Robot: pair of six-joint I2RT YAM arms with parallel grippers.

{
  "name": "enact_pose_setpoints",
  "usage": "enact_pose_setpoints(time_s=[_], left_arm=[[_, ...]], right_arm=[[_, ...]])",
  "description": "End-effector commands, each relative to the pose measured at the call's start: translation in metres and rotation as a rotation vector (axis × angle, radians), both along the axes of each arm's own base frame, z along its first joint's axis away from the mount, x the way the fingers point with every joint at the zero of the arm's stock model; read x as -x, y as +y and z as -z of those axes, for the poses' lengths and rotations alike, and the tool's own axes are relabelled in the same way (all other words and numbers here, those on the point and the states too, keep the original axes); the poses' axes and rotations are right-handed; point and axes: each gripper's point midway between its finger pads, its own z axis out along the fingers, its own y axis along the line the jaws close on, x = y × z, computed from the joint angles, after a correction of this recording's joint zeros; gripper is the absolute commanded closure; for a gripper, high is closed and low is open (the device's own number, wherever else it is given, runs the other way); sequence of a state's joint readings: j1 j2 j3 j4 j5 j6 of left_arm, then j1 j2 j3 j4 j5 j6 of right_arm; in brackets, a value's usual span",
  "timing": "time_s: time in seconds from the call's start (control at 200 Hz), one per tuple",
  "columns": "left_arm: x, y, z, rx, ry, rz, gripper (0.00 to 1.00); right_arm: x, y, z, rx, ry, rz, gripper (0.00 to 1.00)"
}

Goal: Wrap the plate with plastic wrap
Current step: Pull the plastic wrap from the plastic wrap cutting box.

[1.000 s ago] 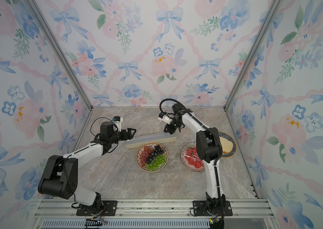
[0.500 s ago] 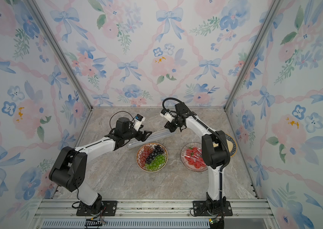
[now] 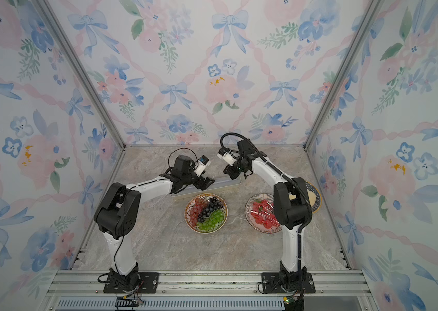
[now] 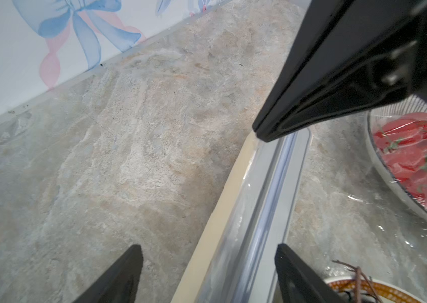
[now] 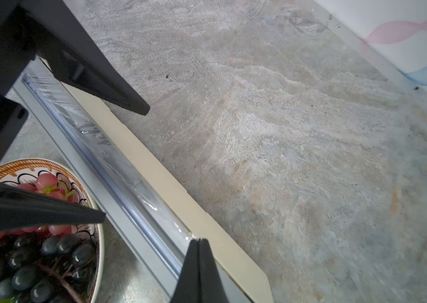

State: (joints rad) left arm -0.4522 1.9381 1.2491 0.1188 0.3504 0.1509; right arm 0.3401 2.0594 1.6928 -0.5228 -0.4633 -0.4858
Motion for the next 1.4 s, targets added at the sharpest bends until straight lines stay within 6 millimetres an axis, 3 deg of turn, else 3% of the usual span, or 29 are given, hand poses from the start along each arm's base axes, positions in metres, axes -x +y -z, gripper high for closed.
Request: enact_pose_setpoints(time_s=[0.0, 0.1, 0.205, 0.37, 0.625, 0.86, 1.085, 1.225, 1.285, 1.395], left_arm=[[-0.009, 0.006, 0.011, -0.066, -0.005, -0.02, 0.22], [-0.014, 0.011, 0.018, -0.105, 0.001, -0.045, 0.31], [-0.014, 0.021, 0.026, -0.158, 0.008, -0.078, 0.34], [-0.002, 0.045, 0.033, -0.225, 0.023, -0.114, 0.35], [0.015, 0.099, 0.049, -0.339, 0.088, -0.2, 0.35], [0.04, 0.133, 0.066, -0.383, 0.189, -0.18, 0.36], [0.055, 0.134, 0.08, -0.395, 0.264, -0.088, 0.4], [0.064, 0.124, 0.085, -0.347, 0.313, -0.01, 0.53], [0.068, 0.118, 0.085, -0.322, 0.326, 0.022, 0.63], [0.07, 0.109, 0.077, -0.278, 0.321, 0.065, 0.93]], right_arm=[[-0.002, -0.002, -0.024, -0.021, -0.041, 0.009, 1.0], [-0.003, -0.004, -0.022, -0.012, -0.041, 0.015, 1.0], [-0.003, -0.006, -0.018, 0.008, -0.04, 0.021, 1.0], [-0.004, -0.01, -0.014, 0.033, -0.042, 0.028, 1.0], [-0.006, -0.012, -0.011, 0.049, -0.045, 0.031, 1.0], [-0.007, -0.012, -0.006, 0.058, -0.041, 0.026, 1.0], [-0.009, -0.01, -0.006, 0.05, -0.038, 0.019, 1.0], [-0.007, -0.008, -0.007, 0.05, -0.04, 0.013, 1.0], [-0.006, -0.008, -0.007, 0.046, -0.038, 0.011, 1.0], [-0.005, -0.004, -0.011, 0.03, -0.04, 0.002, 1.0]])
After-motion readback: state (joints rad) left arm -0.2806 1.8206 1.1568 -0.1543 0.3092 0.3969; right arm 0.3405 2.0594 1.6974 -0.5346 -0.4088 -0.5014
